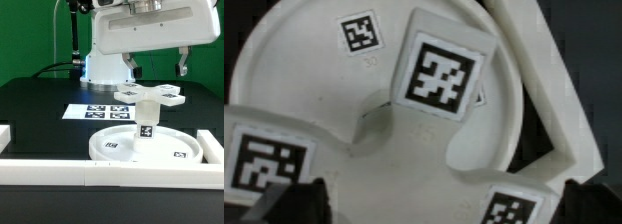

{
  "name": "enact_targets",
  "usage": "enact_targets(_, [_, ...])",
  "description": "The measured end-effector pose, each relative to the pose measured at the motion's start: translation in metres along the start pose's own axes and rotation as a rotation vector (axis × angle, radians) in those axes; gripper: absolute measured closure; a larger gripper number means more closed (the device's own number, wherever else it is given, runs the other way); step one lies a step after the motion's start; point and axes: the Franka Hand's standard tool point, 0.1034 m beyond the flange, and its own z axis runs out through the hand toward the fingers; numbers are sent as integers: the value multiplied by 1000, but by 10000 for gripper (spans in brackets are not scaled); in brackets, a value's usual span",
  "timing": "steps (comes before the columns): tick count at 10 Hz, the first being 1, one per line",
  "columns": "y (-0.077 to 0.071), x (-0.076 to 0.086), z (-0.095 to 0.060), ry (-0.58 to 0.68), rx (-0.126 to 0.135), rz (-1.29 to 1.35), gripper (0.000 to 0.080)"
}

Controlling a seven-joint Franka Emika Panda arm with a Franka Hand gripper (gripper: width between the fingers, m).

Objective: Assemble round table

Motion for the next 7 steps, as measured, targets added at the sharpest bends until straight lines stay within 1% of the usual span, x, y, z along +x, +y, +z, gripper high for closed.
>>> enact_targets(1, [-1, -1, 0, 5, -31, -166, 151])
enact_targets(2, [-4, -3, 0, 7, -71, -330, 151])
enact_targets(4, [-6, -5, 0, -10, -106, -546, 151])
enact_targets(7, [-5, -3, 0, -17, -106, -711, 151])
